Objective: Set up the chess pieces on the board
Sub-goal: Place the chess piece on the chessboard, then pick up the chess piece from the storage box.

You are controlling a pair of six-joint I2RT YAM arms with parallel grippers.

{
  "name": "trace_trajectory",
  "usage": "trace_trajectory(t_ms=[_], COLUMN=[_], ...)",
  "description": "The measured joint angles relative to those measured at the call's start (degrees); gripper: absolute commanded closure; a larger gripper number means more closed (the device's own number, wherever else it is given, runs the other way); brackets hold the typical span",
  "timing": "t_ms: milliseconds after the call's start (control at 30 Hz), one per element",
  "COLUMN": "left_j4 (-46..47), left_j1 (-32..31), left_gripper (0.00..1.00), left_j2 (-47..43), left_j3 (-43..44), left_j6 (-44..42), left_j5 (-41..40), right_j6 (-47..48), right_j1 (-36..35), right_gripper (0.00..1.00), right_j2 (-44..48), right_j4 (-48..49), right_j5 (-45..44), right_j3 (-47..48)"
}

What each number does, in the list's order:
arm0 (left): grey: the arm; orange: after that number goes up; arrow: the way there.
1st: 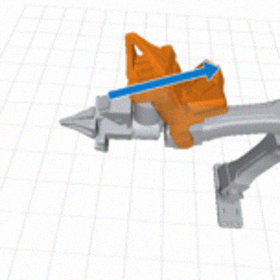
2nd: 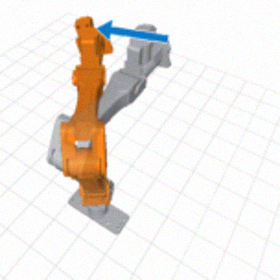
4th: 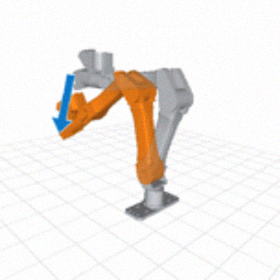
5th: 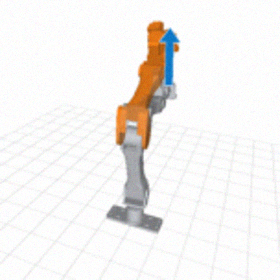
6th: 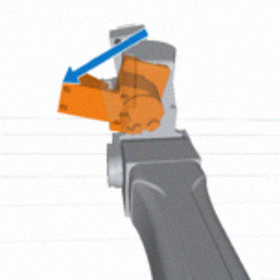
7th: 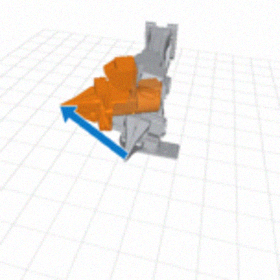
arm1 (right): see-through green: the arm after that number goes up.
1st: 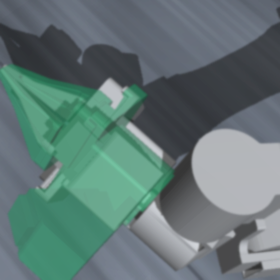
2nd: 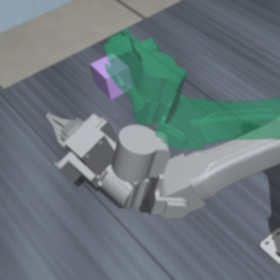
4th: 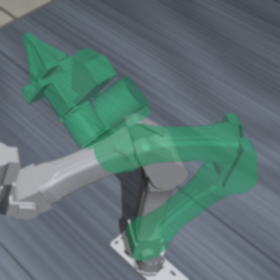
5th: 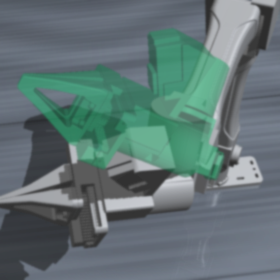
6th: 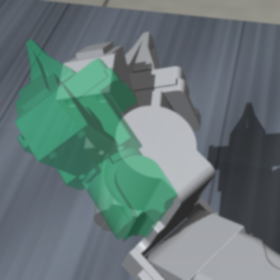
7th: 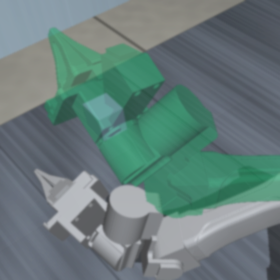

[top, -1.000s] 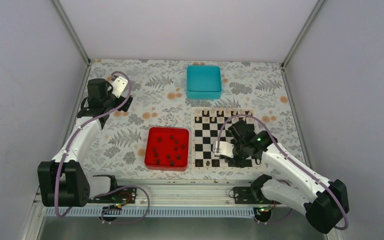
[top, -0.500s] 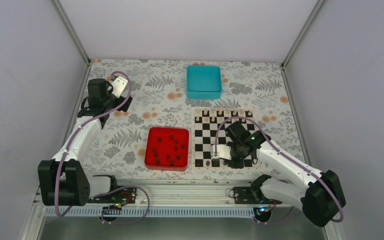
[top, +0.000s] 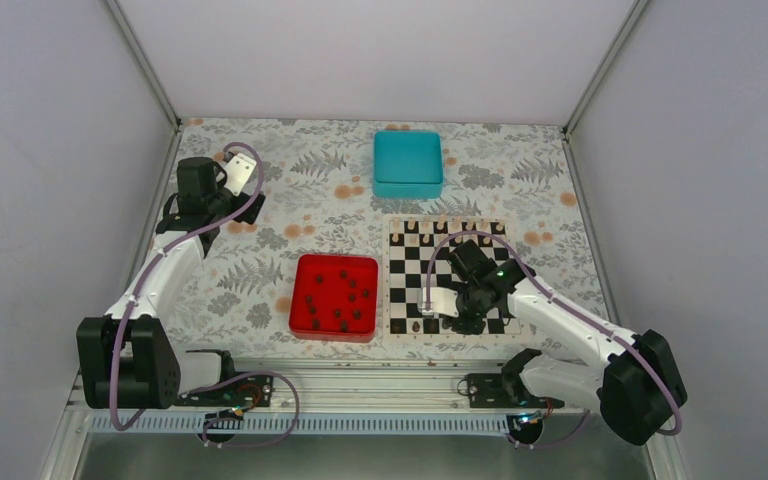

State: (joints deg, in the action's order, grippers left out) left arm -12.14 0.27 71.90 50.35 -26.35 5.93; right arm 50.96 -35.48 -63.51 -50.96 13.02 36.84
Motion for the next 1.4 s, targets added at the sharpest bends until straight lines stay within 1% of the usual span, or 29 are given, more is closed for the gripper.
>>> trace_trajectory(t_ms=[367, 467, 533, 667, 767, 933, 1100, 1233, 1300, 1400], left_j4=[0.0, 0.0, 0.0, 0.0, 0.0, 0.0, 0.0, 0.1, 0.1, 0.1], left_j1=[0.0, 0.0, 0.0, 0.0, 0.0, 0.0, 0.0, 0.0, 0.0, 0.0], left_gripper=[0.0, 0.0, 0.0, 0.0, 0.0, 0.0, 0.0, 0.0, 0.0, 0.0], left_j2=[0.0, 0.0, 0.0, 0.0, 0.0, 0.0, 0.0, 0.0, 0.0, 0.0], left_j3=[0.0, 0.0, 0.0, 0.0, 0.0, 0.0, 0.0, 0.0, 0.0, 0.0], left_j6=[0.0, 0.0, 0.0, 0.0, 0.0, 0.0, 0.0, 0.0, 0.0, 0.0], left_j5=[0.0, 0.0, 0.0, 0.0, 0.0, 0.0, 0.0, 0.0, 0.0, 0.0], right_j6=[0.0, 0.0, 0.0, 0.0, -0.2, -0.2, -0.3, -0.4, -0.5, -1.1], right_j1=[0.0, 0.0, 0.0, 0.0, 0.0, 0.1, 0.1, 0.1, 0.1, -0.1], right_gripper=[0.96, 0.94, 0.9, 0.76, 0.68, 0.59, 0.55, 0.5, 0.48, 0.45], right_j2=[-0.8, -0.8, -0.8, -0.8, -1.1, -1.0, -0.6, -1.0, -2.2, -6.4], right_j4=[0.6, 0.7, 0.7, 0.8, 0.9, 0.0, -3.2, -5.1, -5.9, -6.6], right_j5=[0.0, 0.0, -0.1, -0.2, -0.7, -2.0, -2.3, -2.2, -1.8, -0.3], right_j3=[-0.9, -0.9, -0.9, -0.9, -1.0, -0.5, 5.4, 13.8, 18.2, 25.8])
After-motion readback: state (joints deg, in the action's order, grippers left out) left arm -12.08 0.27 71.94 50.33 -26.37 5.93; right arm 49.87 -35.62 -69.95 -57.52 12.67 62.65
